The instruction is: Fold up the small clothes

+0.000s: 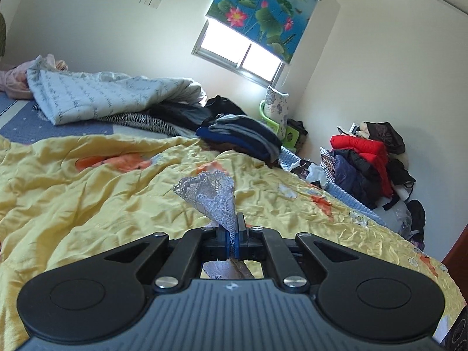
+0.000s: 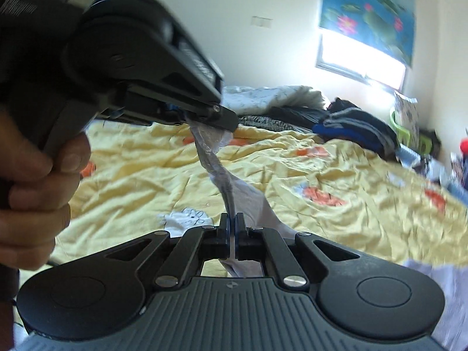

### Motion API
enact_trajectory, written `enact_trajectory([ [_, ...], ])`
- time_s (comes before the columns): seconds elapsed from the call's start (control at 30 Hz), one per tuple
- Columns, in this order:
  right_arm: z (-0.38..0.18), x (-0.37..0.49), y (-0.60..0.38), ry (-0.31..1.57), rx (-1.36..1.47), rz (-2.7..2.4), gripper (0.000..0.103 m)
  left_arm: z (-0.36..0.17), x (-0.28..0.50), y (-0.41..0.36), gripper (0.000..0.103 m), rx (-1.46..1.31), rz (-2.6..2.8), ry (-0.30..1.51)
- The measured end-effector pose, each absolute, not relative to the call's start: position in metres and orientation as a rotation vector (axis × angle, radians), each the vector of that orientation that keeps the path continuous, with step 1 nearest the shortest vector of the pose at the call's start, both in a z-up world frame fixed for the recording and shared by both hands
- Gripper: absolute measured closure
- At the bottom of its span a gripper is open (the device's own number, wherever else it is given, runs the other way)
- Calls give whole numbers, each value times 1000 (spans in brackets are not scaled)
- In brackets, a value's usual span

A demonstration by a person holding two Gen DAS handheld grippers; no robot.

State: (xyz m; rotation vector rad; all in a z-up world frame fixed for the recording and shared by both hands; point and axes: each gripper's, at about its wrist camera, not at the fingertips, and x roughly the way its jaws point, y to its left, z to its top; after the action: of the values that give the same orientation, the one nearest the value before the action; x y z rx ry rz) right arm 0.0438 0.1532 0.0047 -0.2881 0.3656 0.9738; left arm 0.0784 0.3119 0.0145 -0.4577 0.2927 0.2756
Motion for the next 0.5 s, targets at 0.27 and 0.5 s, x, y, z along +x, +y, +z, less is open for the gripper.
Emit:
enact_trajectory([
  [0.27,17,52,120,342,-198,941,97,30,93,285,100,-416,235,287],
  [0.5,23,61,94,336,-138,892,97,41,108,258,100,-366,190,285],
])
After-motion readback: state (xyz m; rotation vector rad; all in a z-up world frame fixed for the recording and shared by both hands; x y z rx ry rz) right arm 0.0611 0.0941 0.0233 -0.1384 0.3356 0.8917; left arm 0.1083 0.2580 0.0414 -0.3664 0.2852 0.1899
